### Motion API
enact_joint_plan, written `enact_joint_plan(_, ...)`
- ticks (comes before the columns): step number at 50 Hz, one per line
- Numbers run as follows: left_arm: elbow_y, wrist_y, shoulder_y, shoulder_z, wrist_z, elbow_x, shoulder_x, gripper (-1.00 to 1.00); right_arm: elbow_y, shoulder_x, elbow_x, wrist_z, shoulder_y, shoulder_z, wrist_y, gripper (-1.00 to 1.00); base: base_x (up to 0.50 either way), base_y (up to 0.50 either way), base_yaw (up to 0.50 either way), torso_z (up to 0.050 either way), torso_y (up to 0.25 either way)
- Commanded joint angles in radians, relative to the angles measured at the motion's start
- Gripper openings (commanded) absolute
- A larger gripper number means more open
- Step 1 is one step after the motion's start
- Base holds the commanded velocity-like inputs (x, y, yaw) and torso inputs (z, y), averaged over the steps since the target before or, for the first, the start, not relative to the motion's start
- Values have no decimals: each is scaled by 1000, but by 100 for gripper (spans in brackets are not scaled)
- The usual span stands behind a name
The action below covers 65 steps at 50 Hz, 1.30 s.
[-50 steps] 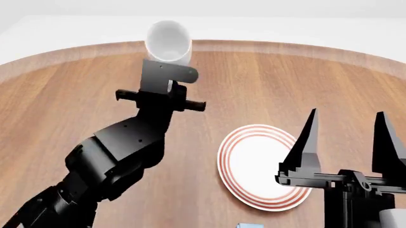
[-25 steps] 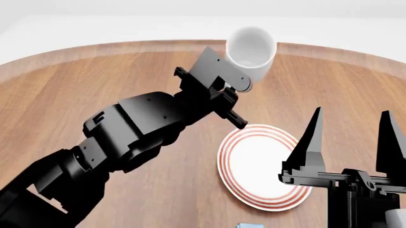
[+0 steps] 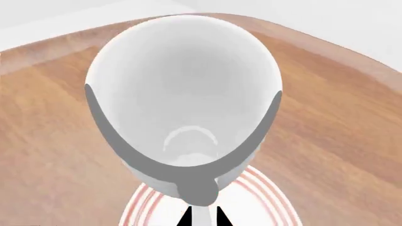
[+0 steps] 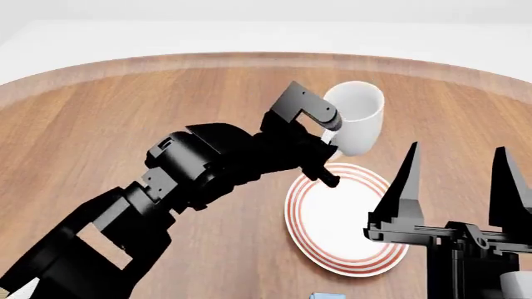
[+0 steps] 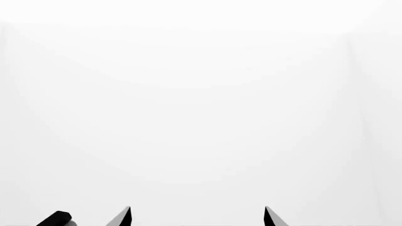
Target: Pick up the white mug and put it on the plate, and put the chocolate pudding to the right of the plate.
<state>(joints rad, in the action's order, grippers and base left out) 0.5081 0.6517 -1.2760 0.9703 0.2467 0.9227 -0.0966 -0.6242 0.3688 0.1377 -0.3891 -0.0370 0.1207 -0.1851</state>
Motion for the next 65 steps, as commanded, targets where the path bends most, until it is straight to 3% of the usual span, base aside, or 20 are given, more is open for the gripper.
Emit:
enact_joint_plan(1, 96, -14, 23, 15, 79, 25, 60, -100, 9, 1, 2, -2, 0, 4, -6, 100, 0, 0, 0, 0, 0)
enact_joint_plan(8, 213, -65, 27, 39, 121, 34, 93, -100, 10, 3, 3, -3, -1, 5, -9, 100, 0, 0, 0, 0, 0)
enact_joint_plan(19, 319, -247, -18, 355, 83, 310, 96, -100, 17, 5, 4, -4, -4, 10, -15, 100, 0, 0, 0, 0, 1)
enact_joint_plan(30, 309, -344, -25, 553, 55, 478, 96, -100, 18, 7, 5, -6, -5, 14, -16, 100, 0, 0, 0, 0, 0)
enact_joint_plan(65, 307, -289, -20, 594, -23, 573, 97, -100, 24, 15, 16, -12, -6, 18, -22, 100, 0, 0, 0, 0, 0)
